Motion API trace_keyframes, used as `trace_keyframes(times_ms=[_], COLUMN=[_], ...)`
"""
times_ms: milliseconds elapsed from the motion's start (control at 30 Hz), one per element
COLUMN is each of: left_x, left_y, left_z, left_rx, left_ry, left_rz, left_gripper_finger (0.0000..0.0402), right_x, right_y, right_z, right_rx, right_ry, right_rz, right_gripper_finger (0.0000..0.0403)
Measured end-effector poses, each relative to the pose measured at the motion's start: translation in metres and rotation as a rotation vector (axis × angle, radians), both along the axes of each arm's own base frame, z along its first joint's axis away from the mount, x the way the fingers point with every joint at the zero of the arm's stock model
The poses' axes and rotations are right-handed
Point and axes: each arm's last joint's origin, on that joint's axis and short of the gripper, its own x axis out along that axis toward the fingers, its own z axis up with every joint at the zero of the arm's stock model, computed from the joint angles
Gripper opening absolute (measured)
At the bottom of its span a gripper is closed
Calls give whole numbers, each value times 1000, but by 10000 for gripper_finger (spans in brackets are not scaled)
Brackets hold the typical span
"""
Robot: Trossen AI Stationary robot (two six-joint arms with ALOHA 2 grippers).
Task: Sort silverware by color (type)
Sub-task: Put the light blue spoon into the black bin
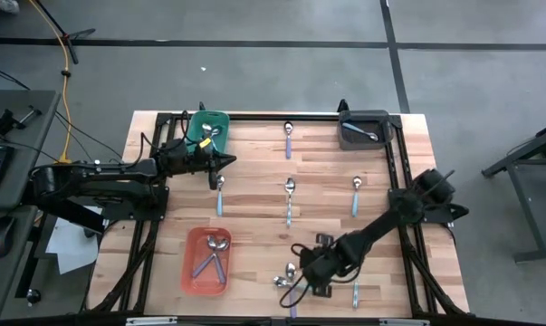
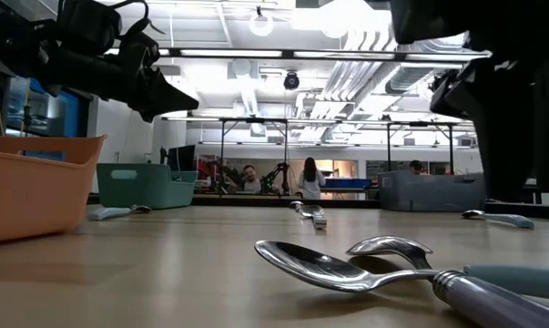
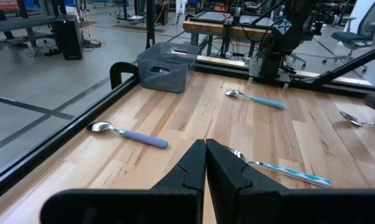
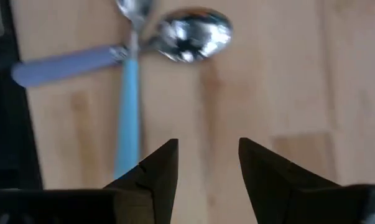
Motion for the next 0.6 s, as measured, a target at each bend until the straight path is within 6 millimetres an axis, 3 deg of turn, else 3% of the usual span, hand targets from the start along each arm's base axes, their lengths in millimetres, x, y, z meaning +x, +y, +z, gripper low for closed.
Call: trace_keyframes(times_ms=[233,600], left_x=[0,0], left_y=[0,0], left_z=[0,0], left_rx=[5,11], left_ry=[2,3], left_rz=[-1,-2], left_gripper_finger=[3,3], right_x=[25,48], right_y=[31,49], right_z=[7,-26], right_rx=[58,-13], right_ry=[-59,47], right_rz=[14,-13], right_gripper_finger=[154,153])
